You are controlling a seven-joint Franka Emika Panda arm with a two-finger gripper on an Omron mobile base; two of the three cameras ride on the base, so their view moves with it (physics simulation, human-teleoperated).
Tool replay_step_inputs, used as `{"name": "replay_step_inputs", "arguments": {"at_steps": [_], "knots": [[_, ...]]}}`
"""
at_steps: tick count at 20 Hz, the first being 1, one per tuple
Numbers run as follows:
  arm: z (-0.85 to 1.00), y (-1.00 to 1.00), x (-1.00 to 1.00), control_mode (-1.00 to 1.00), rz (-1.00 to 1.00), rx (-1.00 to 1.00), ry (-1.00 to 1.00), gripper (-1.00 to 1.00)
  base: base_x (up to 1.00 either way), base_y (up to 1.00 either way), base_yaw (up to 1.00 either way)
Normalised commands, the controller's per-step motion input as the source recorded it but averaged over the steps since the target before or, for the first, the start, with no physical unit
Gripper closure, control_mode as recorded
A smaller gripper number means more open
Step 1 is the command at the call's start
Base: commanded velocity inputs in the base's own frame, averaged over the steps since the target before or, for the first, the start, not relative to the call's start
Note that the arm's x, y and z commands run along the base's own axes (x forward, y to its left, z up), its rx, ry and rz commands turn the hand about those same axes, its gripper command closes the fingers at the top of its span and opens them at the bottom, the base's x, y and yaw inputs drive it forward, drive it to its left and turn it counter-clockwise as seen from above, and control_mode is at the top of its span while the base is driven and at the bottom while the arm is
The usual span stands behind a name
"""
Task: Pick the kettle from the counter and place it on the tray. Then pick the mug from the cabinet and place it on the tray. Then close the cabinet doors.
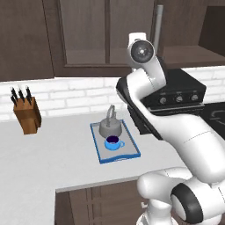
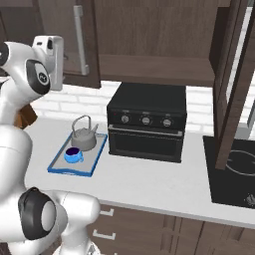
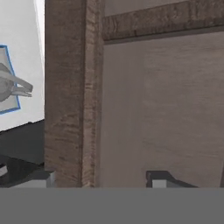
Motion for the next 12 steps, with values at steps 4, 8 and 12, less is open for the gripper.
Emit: {"name": "replay_step_inputs", "arguments": {"at_steps": [4,8,12], "knots": [[0.00,-0.16,0.45,-1.00,0.13,0.02,0.00,-1.00,0.00,0.00,0.00],[0.00,-0.06,0.37,-1.00,0.09,0.00,0.00,-1.00,0.00,0.00,0.00],[-0.03,0.00,0.49,-1.00,0.05,0.00,0.03,-1.00,0.00,0.00,0.00]]}}
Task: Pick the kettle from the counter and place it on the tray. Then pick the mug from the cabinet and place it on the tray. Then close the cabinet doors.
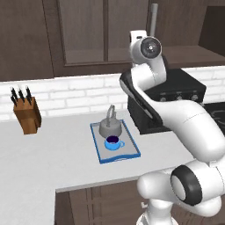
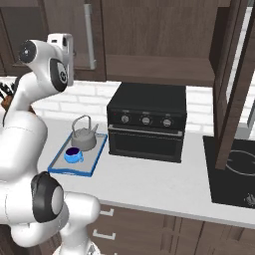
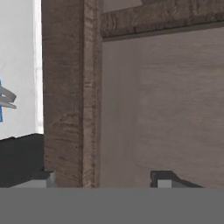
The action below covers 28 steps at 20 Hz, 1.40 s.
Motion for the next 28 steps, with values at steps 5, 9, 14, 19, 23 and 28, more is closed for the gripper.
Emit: {"name": "replay_step_inputs", "arguments": {"at_steps": [5,9,14,19,23,28], "knots": [[-0.06,0.00,0.34,-1.00,0.06,0.00,0.08,-1.00,0.00,0.00,0.00],[-0.11,0.00,-0.06,-1.00,0.08,0.00,0.07,-1.00,0.00,0.00,0.00],[-0.04,0.00,-0.55,-1.00,0.10,0.00,0.01,-1.00,0.00,0.00,0.00],[0.00,-0.06,-0.80,-1.00,0.12,0.00,-0.01,-1.00,0.00,0.00,0.00],[0.00,-0.05,-0.94,-1.00,0.15,-0.02,-0.06,-1.00,0.00,0.00,0.00],[0.00,-0.02,-0.90,-1.00,0.09,-0.08,-0.04,-1.00,0.00,0.00,0.00]]}}
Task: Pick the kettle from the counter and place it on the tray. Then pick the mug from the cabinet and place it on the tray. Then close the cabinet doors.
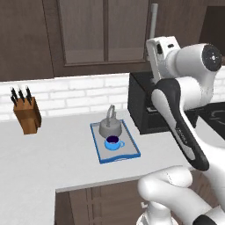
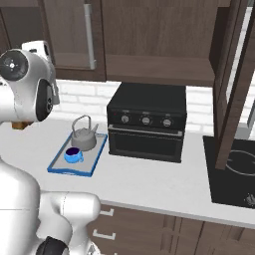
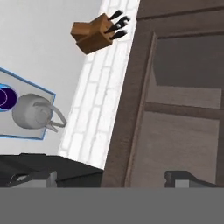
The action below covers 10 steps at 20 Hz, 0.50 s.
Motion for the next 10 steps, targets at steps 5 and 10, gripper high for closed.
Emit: {"name": "replay_step_inputs", "arguments": {"at_steps": [5,10], "knots": [[0.00,0.00,-0.79,-1.00,0.03,-0.17,0.00,-1.00,0.00,0.00,0.00],[0.00,-0.01,-0.81,-1.00,0.04,-0.15,0.00,-1.00,0.00,0.00,0.00]]}}
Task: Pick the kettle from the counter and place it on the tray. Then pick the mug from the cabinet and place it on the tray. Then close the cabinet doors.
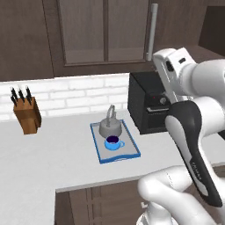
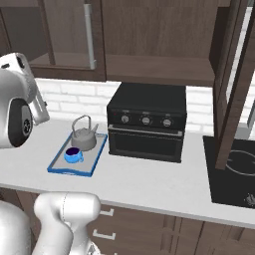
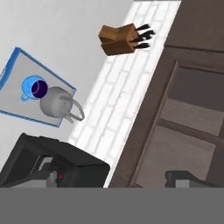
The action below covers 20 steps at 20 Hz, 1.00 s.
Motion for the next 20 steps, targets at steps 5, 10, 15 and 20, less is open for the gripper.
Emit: {"name": "replay_step_inputs", "arguments": {"at_steps": [5,10,15,20], "knots": [[0.00,-0.10,-0.77,-1.00,0.04,-0.07,0.00,-1.00,0.00,0.00,0.00],[0.00,-0.11,-0.77,-1.00,0.01,-0.05,0.00,-1.00,0.00,0.00,0.00],[0.00,-0.15,-0.61,-1.00,0.00,-0.10,-0.01,-1.00,0.00,0.00,0.00],[0.00,-0.60,-0.36,-1.00,0.00,-0.01,-0.06,-1.00,0.00,0.00,0.00]]}}
